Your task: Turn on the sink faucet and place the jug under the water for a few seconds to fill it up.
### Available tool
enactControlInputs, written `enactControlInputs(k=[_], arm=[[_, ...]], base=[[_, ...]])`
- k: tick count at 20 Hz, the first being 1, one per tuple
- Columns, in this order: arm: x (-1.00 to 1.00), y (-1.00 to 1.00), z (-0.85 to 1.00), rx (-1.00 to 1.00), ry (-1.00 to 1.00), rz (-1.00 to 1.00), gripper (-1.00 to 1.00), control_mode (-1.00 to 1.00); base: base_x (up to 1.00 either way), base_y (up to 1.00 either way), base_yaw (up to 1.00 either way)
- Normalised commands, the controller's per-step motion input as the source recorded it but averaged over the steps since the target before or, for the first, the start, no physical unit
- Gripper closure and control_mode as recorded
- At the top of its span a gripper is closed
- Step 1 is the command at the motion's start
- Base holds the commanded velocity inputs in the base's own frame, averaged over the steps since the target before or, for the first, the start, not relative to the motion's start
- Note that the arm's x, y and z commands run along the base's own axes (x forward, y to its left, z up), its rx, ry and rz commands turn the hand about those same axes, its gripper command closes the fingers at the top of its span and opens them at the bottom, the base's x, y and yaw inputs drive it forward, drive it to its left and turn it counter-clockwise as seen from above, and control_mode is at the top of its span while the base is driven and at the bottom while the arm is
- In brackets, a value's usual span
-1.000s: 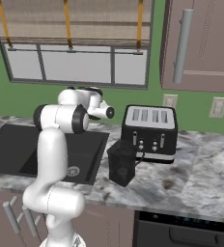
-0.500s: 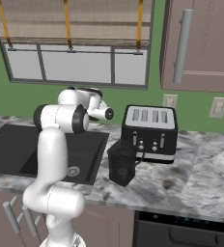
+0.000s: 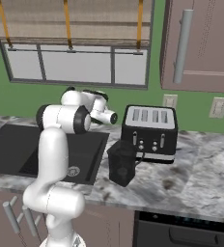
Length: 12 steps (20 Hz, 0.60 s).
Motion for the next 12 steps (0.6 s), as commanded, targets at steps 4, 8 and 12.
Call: enactControlInputs(k=[4, 8, 12], arm=[[0.76, 0.04, -0.02, 0.09, 0.00, 0.01, -1.00, -1.00], [0.89, 0.11, -0.13, 0.07, 0.02, 0.00, -1.00, -1.00], [0.77, 0.08, -0.20, 0.05, 0.04, 0.00, -1.00, -1.00]], base=[[0.00, 0.00, 0.00], [0.00, 0.00, 0.00], [0.00, 0.00, 0.00]])
